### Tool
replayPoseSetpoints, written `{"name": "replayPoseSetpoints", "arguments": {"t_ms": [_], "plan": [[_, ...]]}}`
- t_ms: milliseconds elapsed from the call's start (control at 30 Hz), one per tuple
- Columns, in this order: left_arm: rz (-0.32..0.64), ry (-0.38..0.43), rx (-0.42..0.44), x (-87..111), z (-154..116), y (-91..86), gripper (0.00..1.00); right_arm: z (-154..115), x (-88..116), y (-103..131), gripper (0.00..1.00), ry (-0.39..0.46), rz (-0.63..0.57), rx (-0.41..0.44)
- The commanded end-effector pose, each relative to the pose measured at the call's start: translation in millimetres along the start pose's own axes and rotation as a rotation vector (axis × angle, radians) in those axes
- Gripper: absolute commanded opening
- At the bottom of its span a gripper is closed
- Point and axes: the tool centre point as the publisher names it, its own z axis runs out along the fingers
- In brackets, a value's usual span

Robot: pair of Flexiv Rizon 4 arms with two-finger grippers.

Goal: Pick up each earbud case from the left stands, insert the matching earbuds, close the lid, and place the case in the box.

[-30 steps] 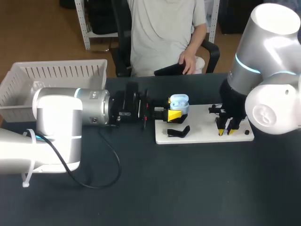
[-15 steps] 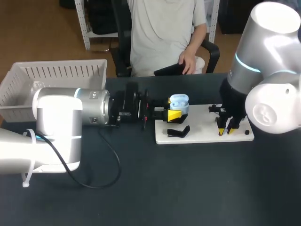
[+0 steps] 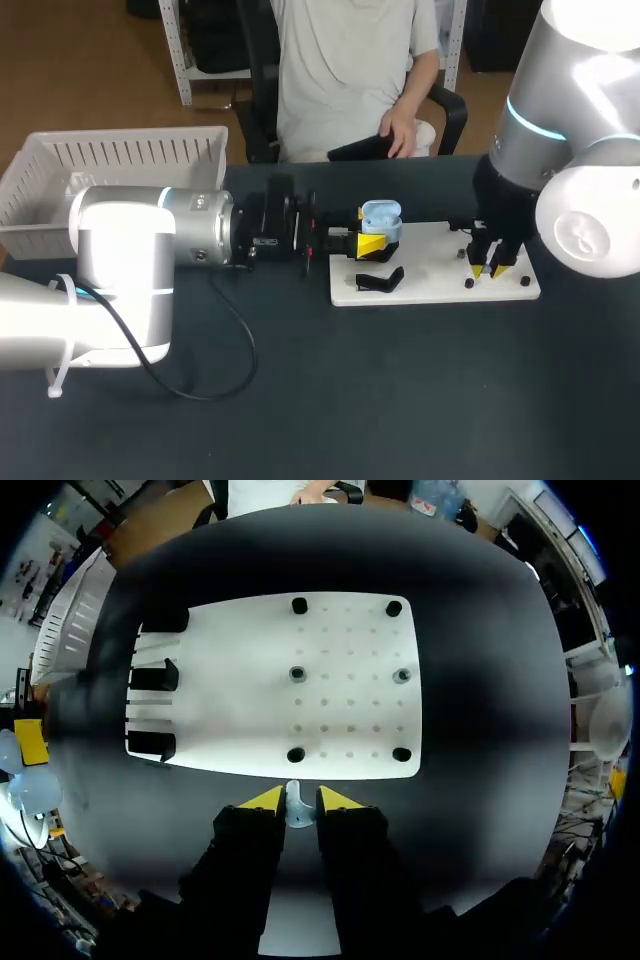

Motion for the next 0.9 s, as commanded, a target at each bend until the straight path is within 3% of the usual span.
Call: {"name": "replayPoseSetpoints", "arguments": {"t_ms": [33,400,500,900], "plan": [[0.004,-0.001,-0.010,0.3,1,-2.3,0.00,-21,14,0,0.00,-0.019,0.006,0.033],[0.004,-0.001,-0.010,0.3,1,-2.3,0.00,-86,36,16,0.00,-0.043,0.004,0.130],[0.004,-0.001,-0.010,0.3,1,-2.3,0.00,-103,43,25,0.00,-0.055,-0.024,0.189],[0.004,-0.001,-0.010,0.3,1,-2.3,0.00,-155,58,84,0.00,-0.062,-0.125,0.182]]}}
